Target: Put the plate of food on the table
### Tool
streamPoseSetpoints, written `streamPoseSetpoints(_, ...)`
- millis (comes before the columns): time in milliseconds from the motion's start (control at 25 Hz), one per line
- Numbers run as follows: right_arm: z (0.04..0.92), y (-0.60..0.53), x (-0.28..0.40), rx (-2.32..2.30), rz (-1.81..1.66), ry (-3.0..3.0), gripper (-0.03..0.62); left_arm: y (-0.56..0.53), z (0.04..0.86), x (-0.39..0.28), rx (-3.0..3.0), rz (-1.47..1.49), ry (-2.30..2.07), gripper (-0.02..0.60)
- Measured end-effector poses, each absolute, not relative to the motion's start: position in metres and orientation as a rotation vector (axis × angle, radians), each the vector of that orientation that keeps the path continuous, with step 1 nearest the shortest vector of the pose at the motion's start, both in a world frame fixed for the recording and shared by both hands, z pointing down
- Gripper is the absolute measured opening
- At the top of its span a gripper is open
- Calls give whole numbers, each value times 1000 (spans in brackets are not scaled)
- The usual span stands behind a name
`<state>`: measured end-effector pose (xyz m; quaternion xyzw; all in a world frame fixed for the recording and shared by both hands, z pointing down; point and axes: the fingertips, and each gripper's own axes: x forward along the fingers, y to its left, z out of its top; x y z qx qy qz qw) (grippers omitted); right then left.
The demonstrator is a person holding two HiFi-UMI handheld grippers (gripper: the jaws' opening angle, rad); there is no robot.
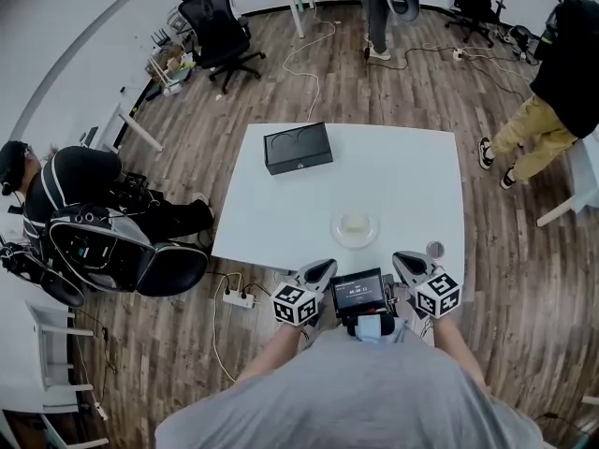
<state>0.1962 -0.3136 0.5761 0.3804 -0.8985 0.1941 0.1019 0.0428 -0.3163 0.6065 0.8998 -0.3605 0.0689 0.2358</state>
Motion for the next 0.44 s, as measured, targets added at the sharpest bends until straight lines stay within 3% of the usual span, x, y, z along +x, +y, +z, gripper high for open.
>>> streamPoseSetpoints(440,579,-317,202,1121,571,-2648,31,-320,611,45,2454,188,-997,20)
